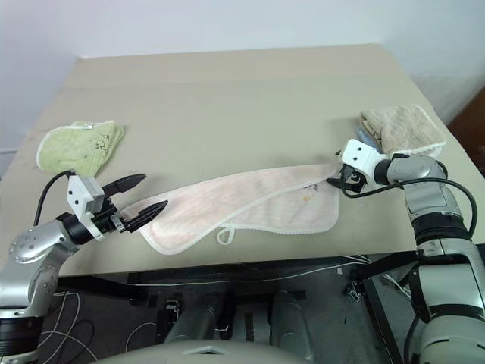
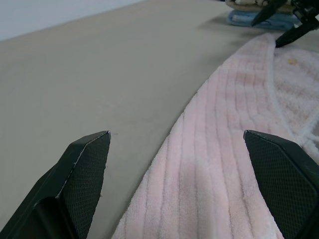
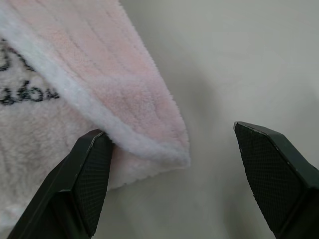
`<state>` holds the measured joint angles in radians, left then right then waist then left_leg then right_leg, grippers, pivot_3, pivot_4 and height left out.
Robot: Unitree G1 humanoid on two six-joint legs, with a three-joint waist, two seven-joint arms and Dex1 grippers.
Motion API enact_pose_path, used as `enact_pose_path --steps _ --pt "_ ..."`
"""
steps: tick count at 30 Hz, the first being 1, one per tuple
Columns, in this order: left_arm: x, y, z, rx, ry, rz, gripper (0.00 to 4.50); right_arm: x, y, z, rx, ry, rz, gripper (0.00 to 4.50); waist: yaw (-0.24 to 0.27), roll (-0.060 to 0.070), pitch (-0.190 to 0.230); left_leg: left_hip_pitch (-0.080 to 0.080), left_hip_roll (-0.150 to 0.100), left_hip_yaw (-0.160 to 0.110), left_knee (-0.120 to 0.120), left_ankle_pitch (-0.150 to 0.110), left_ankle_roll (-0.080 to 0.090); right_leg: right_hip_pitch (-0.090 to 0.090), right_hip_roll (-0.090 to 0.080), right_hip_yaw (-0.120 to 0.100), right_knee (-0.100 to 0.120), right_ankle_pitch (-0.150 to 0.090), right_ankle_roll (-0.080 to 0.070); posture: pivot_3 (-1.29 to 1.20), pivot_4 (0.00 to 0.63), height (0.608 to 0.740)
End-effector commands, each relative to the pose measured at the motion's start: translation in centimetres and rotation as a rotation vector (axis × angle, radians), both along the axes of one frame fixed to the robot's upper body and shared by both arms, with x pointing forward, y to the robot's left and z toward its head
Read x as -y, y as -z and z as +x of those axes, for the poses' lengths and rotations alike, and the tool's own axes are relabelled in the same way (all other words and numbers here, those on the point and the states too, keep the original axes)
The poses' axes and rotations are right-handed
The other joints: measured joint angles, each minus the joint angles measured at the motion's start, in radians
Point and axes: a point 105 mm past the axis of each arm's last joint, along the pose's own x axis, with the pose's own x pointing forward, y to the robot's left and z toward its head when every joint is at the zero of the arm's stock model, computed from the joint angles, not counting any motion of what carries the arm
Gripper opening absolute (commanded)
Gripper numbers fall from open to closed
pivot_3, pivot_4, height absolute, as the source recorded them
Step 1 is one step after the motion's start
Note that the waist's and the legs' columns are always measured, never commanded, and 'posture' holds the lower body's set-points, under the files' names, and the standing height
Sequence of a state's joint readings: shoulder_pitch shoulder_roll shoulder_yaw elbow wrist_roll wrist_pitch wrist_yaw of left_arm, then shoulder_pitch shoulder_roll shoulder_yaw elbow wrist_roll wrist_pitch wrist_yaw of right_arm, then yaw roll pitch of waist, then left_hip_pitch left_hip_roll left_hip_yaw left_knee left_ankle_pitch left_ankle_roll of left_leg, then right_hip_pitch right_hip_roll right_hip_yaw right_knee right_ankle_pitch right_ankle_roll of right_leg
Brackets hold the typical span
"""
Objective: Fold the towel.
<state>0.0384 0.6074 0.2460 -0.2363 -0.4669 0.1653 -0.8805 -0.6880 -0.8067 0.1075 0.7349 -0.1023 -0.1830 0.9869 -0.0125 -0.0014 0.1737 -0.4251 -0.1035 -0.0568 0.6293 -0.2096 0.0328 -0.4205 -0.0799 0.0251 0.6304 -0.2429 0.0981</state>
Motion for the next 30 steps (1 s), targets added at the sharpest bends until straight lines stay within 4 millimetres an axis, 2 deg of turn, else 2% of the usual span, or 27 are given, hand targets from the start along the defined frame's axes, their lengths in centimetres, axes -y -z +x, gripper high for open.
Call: enact_pose_path --steps 1,5,14,17,19,20,22,24,30 --pt "-0.1 -0.7 -0.2 0.031 0.005 0.012 4.5 -0.4 -1.7 0.3 0.053 -0.005 0.07 4.02 0.0 0.0 0.0 0.0 0.0 0.0 0.0 0.0 0.0 0.0 0.0 0.0 0.0 0.0 0.0 0.0 0.15 0.74" --pt "-0.1 -0.8 -0.1 0.034 0.005 0.009 4.5 -0.9 -1.9 0.0 0.103 -0.065 0.071 3.2 0.0 0.0 0.0 0.0 0.0 0.0 -0.001 0.0 0.0 0.0 0.0 0.0 0.0 0.001 0.002 0.0 0.15 0.74" --pt "-0.3 -1.2 0.3 0.061 -0.001 0.013 4.5 -1.6 -1.5 -0.3 0.093 -0.113 0.093 0.12 0.0 0.0 0.0 0.0 0.0 0.0 0.0 0.0 0.0 0.0 0.0 0.0 0.0 0.001 0.002 0.0 0.15 0.74" --pt "-0.7 -1.7 0.5 0.088 -0.025 0.003 4.5 -1.9 -2.0 -0.2 0.101 -0.106 0.149 0.05 -0.001 0.0 0.0 0.0 0.0 0.0 0.0 0.0 0.0 0.0 0.0 0.0 0.0 0.001 0.002 0.0 0.15 0.74" --pt "-1.0 -1.9 0.7 0.096 -0.043 0.0 4.5 -2.5 -3.1 -0.2 0.116 -0.109 0.229 0.05 0.0 0.0 0.0 0.0 0.0 0.0 0.0 0.0 0.0 0.0 0.0 0.0 0.0 0.001 0.002 0.0 0.15 0.74" --pt "-1.1 -2.2 0.8 0.111 -0.052 0.01 4.5 -3.2 -5.1 0.0 0.169 -0.117 0.31 0.05 0.0 0.0 0.0 0.0 0.0 0.0 0.0 0.0 0.0 0.0 0.0 0.0 0.0 0.001 0.002 0.0 0.15 0.74" --pt "-1.0 -2.6 1.1 0.136 -0.059 0.019 4.5 -3.9 -7.6 0.1 0.236 -0.126 0.412 0.05 -0.001 0.0 0.0 0.0 0.0 0.0 0.0 0.0 0.0 0.0 0.0 0.0 0.0 0.001 0.002 0.0 0.15 0.74" --pt "-0.7 -3.2 1.3 0.144 -0.052 -0.008 4.5 -4.4 -9.2 0.2 0.27 -0.116 0.481 0.05 0.001 0.0 0.0 0.0 0.0 0.0 0.0 0.0 0.0 -0.001 0.0 0.0 0.001 0.001 0.003 0.0 0.15 0.74" --pt "2.5 -3.2 1.2 0.105 0.095 -0.005 4.5 -6.4 -12.5 1.1 0.39 -0.04 0.649 0.05 0.001 0.0 0.0 0.0 0.0 0.0 0.0 0.0 0.0 -0.001 0.0 0.0 0.0 0.002 0.003 0.0 0.15 0.74"
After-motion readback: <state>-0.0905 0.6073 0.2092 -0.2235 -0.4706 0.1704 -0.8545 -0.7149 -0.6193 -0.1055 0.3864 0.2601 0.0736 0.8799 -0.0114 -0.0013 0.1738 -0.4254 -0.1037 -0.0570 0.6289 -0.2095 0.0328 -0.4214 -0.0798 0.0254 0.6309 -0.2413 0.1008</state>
